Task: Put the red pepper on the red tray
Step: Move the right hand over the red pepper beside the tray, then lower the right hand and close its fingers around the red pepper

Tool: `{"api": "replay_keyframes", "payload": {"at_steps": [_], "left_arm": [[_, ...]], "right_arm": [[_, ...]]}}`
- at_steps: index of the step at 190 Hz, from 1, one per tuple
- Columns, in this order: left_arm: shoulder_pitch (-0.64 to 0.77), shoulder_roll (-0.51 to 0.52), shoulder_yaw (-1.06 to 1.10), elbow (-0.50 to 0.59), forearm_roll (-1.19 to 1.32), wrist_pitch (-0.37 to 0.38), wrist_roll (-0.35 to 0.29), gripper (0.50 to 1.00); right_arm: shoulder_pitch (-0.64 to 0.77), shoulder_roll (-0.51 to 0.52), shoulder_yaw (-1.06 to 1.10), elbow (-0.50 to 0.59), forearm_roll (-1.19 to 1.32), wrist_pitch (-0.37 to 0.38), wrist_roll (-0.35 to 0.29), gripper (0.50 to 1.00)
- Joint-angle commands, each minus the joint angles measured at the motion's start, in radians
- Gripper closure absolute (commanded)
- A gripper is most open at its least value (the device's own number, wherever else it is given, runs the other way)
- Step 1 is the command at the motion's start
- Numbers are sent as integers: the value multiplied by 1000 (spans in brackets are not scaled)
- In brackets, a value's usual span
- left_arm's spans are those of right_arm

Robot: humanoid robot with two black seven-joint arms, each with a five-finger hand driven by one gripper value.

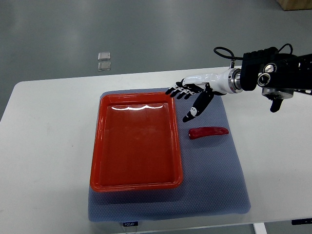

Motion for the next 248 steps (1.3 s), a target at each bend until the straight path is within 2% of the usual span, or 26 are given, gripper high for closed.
{"api": "replay_keyframes", "payload": {"at_steps": [1,45,101,198,235,248], "left_arm": [[0,0,0,0,0,0,0,500],[0,0,0,-2,0,0,0,500],[2,0,0,0,0,0,0,500],[0,0,0,-2,0,2,0,500],[0,0,0,-3,2,0,0,500],[0,0,0,-3,0,0,0,500]], "right_arm": [[-44,-6,-3,0,-60,-43,2,591],[-159,-62,9,9,-139,-106,8,597],[-229,-56,9,6,-242,-192,12,632],[-277,-47,2,-20,-317,-239,12,732],[-285,-27,-3,-48,-334,-241,12,740],[-286,-26,-3,-48,-337,-241,12,773]]}}
